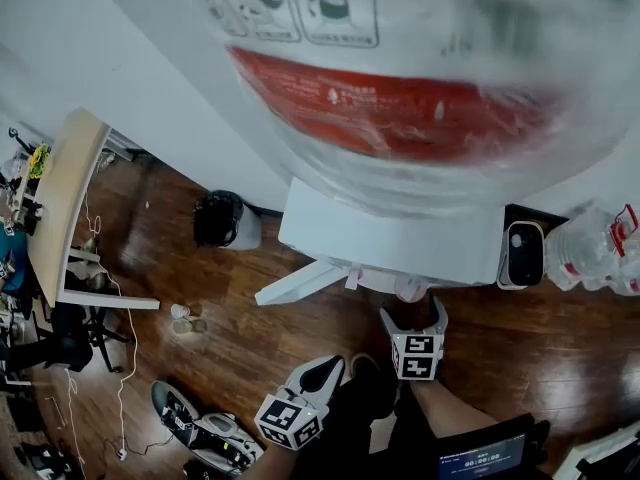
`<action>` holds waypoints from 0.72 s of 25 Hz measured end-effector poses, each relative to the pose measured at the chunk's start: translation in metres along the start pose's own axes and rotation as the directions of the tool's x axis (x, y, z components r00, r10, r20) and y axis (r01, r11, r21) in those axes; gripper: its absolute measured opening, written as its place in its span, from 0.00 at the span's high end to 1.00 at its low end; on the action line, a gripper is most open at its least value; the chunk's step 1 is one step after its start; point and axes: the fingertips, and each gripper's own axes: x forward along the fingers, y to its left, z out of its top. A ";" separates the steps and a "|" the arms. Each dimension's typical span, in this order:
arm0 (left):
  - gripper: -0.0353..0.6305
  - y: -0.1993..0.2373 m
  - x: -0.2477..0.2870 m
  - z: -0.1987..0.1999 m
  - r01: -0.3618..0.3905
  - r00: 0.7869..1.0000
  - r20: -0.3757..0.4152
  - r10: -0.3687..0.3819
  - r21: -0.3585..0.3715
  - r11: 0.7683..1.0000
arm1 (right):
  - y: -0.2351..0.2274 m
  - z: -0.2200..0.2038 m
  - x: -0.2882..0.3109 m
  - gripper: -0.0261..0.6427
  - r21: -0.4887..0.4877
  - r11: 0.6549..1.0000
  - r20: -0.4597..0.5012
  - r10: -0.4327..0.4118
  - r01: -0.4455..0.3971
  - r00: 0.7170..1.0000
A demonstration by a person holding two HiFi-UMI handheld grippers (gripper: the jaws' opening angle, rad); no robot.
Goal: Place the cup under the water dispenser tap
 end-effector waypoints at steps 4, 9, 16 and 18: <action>0.90 -0.018 -0.032 0.030 0.043 0.999 0.011 -0.044 0.022 0.999 | 0.036 0.032 -0.059 0.29 -0.006 0.999 -0.015 0.033 -0.033 0.999; 0.90 -0.047 -0.079 0.077 0.072 0.996 0.050 -0.073 0.031 0.997 | 0.078 0.085 -0.140 0.30 -0.048 0.994 0.010 0.101 -0.101 0.995; 0.90 -0.087 -0.130 0.156 0.099 0.979 0.170 -0.110 0.070 0.993 | 0.103 0.195 -0.241 0.40 -0.114 0.983 0.120 0.156 -0.143 0.980; 0.90 -0.096 -0.143 0.175 0.122 0.966 0.217 -0.138 0.085 0.989 | 0.106 0.223 -0.267 0.46 -0.124 0.981 0.179 0.173 -0.152 0.969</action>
